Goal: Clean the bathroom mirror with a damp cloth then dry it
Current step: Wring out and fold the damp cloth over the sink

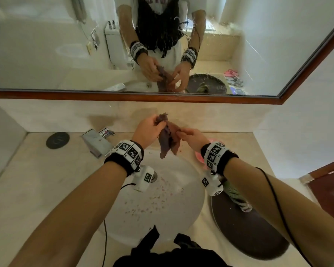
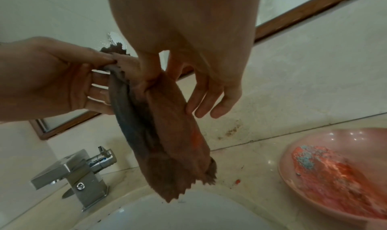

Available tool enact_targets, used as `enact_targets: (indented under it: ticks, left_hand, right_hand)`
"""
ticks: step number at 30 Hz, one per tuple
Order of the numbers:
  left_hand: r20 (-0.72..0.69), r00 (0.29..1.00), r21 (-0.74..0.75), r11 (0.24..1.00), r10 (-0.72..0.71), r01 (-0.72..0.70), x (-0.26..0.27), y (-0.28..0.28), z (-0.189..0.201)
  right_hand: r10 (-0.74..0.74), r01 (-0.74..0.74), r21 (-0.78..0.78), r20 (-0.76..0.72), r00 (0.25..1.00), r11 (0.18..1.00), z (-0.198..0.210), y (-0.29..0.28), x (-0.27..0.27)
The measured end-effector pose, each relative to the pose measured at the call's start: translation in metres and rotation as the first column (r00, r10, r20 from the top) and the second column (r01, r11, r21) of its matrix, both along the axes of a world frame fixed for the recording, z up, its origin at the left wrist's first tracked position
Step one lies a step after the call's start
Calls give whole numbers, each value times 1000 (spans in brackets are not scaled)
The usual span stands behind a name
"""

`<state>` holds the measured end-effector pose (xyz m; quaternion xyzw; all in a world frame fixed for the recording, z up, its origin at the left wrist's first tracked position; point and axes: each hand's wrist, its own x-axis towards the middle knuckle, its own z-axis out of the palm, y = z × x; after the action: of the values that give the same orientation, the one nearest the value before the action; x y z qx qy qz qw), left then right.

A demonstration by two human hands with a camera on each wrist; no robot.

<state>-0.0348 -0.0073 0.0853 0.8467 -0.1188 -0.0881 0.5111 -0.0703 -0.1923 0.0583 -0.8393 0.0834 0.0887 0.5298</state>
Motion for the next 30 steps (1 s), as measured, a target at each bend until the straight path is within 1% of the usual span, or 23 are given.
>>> enact_targets:
  ticks: [3, 5, 7, 10, 16, 19, 21, 23, 26, 30]
  left_hand:
    - [-9, 999, -30, 998, 49, -50, -1, 2, 3]
    - [-26, 997, -50, 996, 69, -70, 0, 3, 7]
    - [-39, 996, -69, 994, 80, -83, 1, 4, 11]
    - [-37, 995, -80, 992, 91, -94, 0, 5, 17]
    - [42, 991, -16, 992, 123, -123, -2, 12, 22]
    - [48, 992, 2, 993, 120, -120, -1, 19, 21]
    - [33, 993, 17, 994, 109, -110, 0, 24, 19]
    - [4, 994, 37, 993, 110, -110, 1, 28, 18]
    - [-41, 991, 60, 990, 130, -127, 3, 31, 15]
    - [-126, 986, 1, 994, 109, -110, 3, 30, 20]
  right_hand:
    - [-41, 42, 25, -8, 999, 999, 3, 3, 3]
    - [-62, 65, 98, -34, 998, 993, 8, 7, 3]
    - [-42, 48, 129, -44, 998, 990, 8, 10, 3]
    - [-6, 8, 73, -29, 1000, 997, 2, 17, 6]
    - [20, -22, 19, 71, 997, 1000, 8, 32, 7]
    - [-34, 33, 10, 50, 998, 999, 12, 30, 14]
    - [-81, 82, -18, 52, 995, 996, 16, 24, 19]
    - [-96, 98, -38, 59, 994, 994, 24, 16, 21]
    - [-77, 81, -77, 61, 995, 994, 32, 5, 21]
    - [-87, 101, -149, 94, 992, 984, 39, -6, 24]
